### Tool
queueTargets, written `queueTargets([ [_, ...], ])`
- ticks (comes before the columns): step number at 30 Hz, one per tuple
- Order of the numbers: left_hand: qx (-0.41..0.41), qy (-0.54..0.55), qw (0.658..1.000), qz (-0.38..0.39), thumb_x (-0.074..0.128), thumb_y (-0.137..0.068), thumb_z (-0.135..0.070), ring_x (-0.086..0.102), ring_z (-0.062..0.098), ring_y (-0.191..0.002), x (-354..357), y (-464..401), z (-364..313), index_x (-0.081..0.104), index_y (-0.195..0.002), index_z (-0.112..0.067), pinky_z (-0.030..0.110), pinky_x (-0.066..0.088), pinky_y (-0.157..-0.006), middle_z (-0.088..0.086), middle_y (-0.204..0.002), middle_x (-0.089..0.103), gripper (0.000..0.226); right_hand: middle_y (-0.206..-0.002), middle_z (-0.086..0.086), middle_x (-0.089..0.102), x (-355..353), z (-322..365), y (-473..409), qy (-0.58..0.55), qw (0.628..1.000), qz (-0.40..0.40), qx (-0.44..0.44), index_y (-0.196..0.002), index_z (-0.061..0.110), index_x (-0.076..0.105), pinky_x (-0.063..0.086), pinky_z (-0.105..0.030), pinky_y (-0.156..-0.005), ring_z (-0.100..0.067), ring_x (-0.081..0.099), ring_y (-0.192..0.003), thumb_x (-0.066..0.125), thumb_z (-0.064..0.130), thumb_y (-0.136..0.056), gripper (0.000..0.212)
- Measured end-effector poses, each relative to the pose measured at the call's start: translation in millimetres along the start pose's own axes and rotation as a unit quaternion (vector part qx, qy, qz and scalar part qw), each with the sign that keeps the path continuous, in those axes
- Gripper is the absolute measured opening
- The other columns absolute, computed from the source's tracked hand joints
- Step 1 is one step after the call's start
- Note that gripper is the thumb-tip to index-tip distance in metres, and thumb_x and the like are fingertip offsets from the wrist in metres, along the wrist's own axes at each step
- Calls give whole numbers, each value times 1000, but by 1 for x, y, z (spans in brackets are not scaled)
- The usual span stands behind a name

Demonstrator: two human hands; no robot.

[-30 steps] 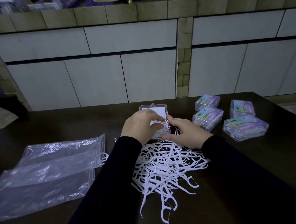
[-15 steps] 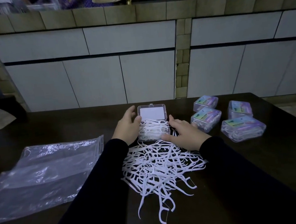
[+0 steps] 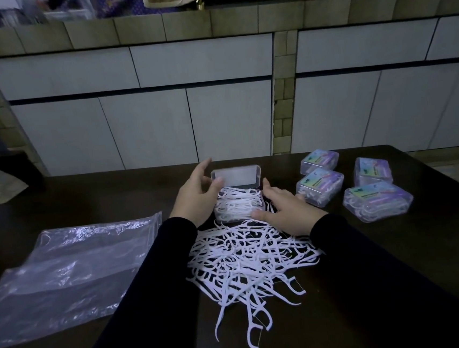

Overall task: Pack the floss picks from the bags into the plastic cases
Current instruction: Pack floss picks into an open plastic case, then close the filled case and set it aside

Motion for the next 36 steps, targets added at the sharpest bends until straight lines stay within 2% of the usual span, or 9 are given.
queueTargets([
  [3, 35, -19, 998, 57, 63, -83, -51, 63, 5, -97, -2, 6, -4, 60, -124, -34, 31, 54, -87, -7, -108, 66, 45, -157, 2, 25, 0, 0, 0, -2, 1000, -7, -5, -153, 24, 20, 14, -46, -113, -20, 25, -140, 45, 52, -96, 68],
  [5, 45, -40, 994, 91, 67, -73, -59, 62, 4, -102, -2, 9, -6, 68, -113, -34, 29, 53, -89, -11, -112, 66, 48, -158, 2, 23, 0, 0, 0, 8, 1000, -8, -4, -153, 23, 21, 14, -44, -113, -20, 23, -140, 43, 52, -97, 67],
  [9, 53, -75, 989, 112, 70, -76, -50, 57, 4, -111, 2, 10, -9, 71, -109, -32, 34, 48, -99, -8, -126, 62, 38, -159, 1, 19, -2, 1, 1, 12, 1000, -9, 7, -155, 18, 12, 12, -43, -114, -20, 20, -143, 43, 50, -98, 73],
  [14, 53, -100, 987, 114, 77, -74, -42, 55, 3, -112, 3, 11, -11, 70, -109, -35, 32, 47, -99, -11, -129, 59, 36, -160, 1, 18, 0, -3, -1, -7, 1000, -13, 8, -153, 22, 22, 12, -46, -115, -19, 20, -144, 48, 55, -94, 72],
  [18, 57, -123, 984, 115, 79, -74, -35, 53, 1, -111, 6, 12, -13, 73, -106, -31, 15, 41, -87, -13, -127, 59, 33, -159, 5, 20, -1, -4, -2, 0, 1000, -16, -1, -150, 27, 31, 13, -47, -114, -19, 22, -142, 46, 58, -93, 66],
  [21, 53, -126, 984, 111, 79, -75, -31, 52, 2, -111, 7, 13, -12, 73, -104, -30, 8, 37, -79, -13, -129, 57, 30, -159, 5, 21, -1, -3, -1, 14, 1000, -15, 2, -150, 27, 29, 13, -48, -113, -20, 24, -140, 44, 58, -94, 66],
  [26, 37, -116, 986, 117, 77, -78, -30, 52, 6, -116, 8, 16, -14, 73, -103, -28, 17, 39, -87, -9, -136, 53, 25, -158, 3, 21, -1, -2, -1, 19, 1000, -17, 13, -152, 26, 24, 14, -47, -113, -20, 25, -140, 44, 57, -95, 68],
  [31, 16, -168, 978, 121, 74, -83, -25, 53, 10, -118, 16, 17, -21, 71, -90, -26, 21, 39, -92, -9, -141, 50, 8, -154, 2, 30, -3, -3, 1, -20, 1000, -22, 4, -155, 26, 1, 15, -47, -113, -20, 27, -138, 48, 54, -94, 81],
  [36, 6, -238, 968, 84, 67, -87, -22, 56, 15, -111, 22, 18, -24, 68, -97, -25, 24, 42, -86, -4, -133, 57, 10, -153, 4, 32, -4, -4, 2, -28, 999, -35, -6, -153, 33, 7, 21, -47, -113, -19, 29, -136, 49, 52, -95, 75],
])
Point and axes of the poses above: each hand's wrist, its own y-axis away from the middle knuckle, its own x-axis out of the palm, z = x × y, the point moved 5 cm from there along -y, towards the middle knuckle
